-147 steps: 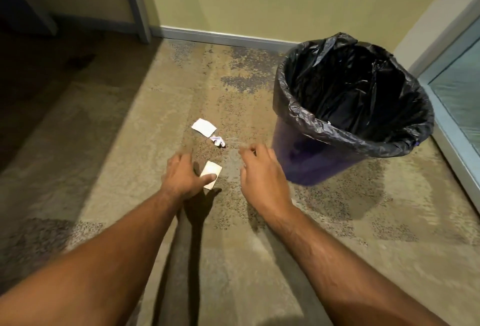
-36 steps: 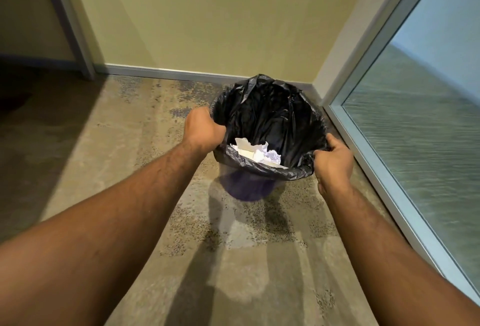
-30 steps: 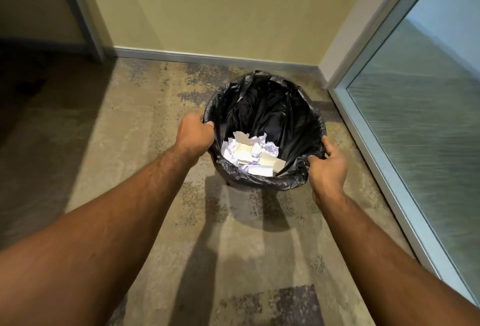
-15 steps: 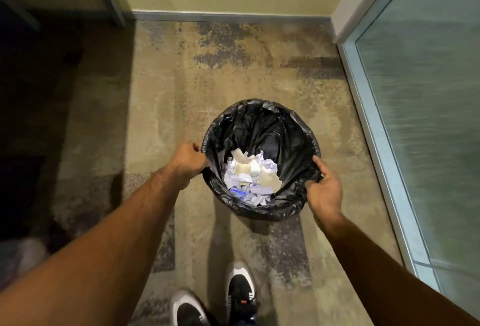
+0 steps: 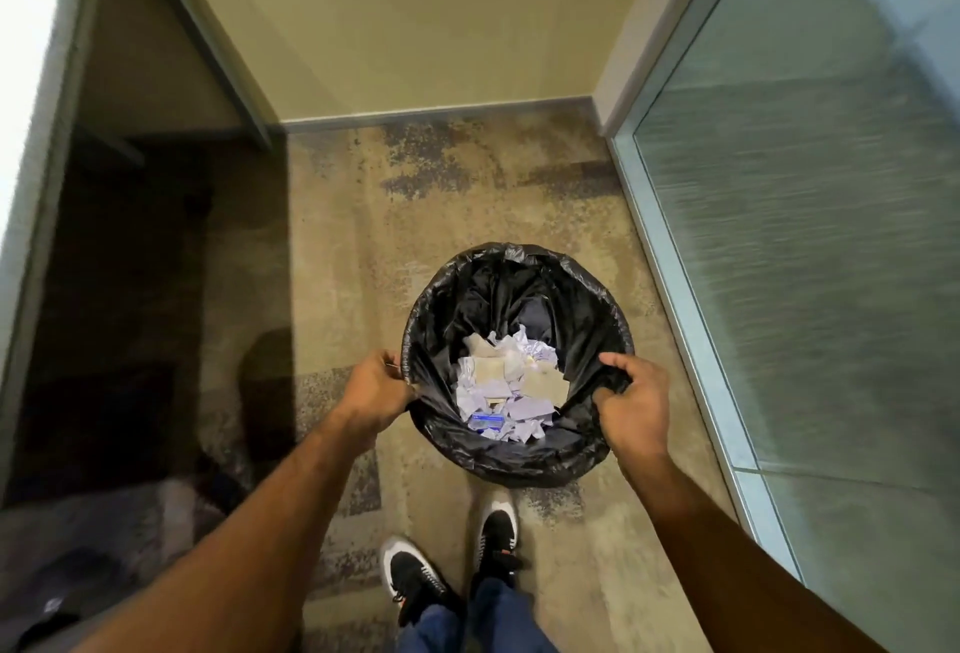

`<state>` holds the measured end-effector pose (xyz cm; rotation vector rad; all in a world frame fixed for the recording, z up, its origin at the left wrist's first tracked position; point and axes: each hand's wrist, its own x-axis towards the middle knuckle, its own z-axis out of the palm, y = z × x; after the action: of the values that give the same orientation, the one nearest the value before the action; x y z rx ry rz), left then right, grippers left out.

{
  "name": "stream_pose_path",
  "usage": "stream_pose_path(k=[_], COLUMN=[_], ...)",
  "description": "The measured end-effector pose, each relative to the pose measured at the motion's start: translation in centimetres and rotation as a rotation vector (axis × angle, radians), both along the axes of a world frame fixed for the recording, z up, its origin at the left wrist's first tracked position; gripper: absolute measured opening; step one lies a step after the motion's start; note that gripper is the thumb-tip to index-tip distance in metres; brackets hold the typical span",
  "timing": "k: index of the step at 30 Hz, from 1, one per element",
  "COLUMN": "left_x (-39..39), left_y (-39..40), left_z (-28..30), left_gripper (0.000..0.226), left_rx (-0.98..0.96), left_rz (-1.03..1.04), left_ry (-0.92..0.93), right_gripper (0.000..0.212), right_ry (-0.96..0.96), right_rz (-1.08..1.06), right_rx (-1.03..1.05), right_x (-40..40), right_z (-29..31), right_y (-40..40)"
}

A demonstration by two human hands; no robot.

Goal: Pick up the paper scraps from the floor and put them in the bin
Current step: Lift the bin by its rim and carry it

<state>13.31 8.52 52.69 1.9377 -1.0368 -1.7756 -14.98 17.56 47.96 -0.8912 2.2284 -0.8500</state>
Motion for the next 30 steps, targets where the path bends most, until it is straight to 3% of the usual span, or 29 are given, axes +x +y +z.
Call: stream_pose_path(k=[6,11,30], left_x=[0.2,1.2,-5.5], left_y=[0.8,0.6,-1.9], left_z=[6.0,6.3,9.4], left_gripper=[0.035,0.059,0.051], left_rx=[-0.034,-0.015,-0.154], left_rz=[-0.020,-0.091,-0.044], left_ry=[0.031,0.093,-0.034], right_gripper=[0.047,0.045,0.047], right_ry=[0.012,-0.016,-0.038], right_rz=[-0.032,-0.053,0.123], right_rx=[-0.029,-0.058,-0.067], right_x=[0.5,0.3,-5.3], right_z=[7.2,8.8,12.9], right_y=[1.0,1.3,-1.2])
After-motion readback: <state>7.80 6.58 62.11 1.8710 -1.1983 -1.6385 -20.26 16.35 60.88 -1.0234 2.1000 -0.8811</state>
